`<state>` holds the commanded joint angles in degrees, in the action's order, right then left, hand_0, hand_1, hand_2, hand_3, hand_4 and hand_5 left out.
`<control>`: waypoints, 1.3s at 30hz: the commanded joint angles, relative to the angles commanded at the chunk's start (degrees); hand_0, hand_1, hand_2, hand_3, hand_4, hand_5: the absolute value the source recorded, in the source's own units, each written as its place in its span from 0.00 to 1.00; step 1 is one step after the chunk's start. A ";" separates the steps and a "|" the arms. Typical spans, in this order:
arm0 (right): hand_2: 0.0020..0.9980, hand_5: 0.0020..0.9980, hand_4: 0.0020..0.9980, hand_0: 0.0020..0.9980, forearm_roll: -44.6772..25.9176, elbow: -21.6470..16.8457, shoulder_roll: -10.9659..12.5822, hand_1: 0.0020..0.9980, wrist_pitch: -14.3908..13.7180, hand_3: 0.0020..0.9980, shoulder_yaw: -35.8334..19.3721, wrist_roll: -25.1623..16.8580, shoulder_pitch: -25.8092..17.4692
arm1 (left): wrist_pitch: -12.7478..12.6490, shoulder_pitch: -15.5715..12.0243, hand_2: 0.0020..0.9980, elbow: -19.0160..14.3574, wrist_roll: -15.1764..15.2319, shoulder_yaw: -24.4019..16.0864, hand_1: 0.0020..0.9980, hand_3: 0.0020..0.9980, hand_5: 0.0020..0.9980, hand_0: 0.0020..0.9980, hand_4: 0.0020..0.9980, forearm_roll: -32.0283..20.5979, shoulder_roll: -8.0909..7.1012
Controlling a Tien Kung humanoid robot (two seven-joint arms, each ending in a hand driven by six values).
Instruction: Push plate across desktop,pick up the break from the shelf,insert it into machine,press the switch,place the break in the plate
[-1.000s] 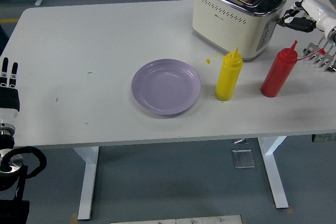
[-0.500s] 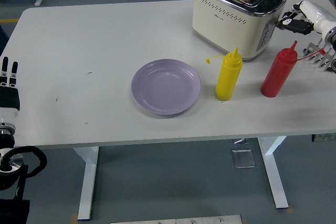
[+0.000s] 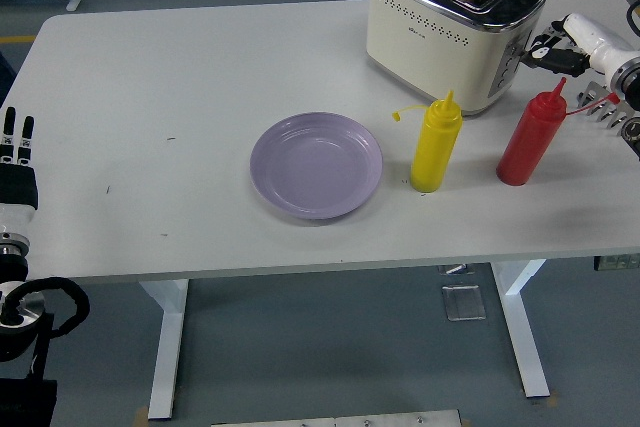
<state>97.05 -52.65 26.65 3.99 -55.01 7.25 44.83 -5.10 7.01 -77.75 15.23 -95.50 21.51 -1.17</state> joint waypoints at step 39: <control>0.95 0.54 0.65 0.74 1.30 -4.91 2.00 0.75 -6.98 1.00 -14.39 3.33 -2.69 | 0.05 -0.97 0.86 0.45 0.28 -0.01 0.86 0.80 1.00 0.85 0.58 0.06 0.06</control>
<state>98.35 -57.56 28.65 -2.99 -69.40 10.58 42.14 -5.05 6.04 -77.30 15.51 -95.52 21.57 -1.11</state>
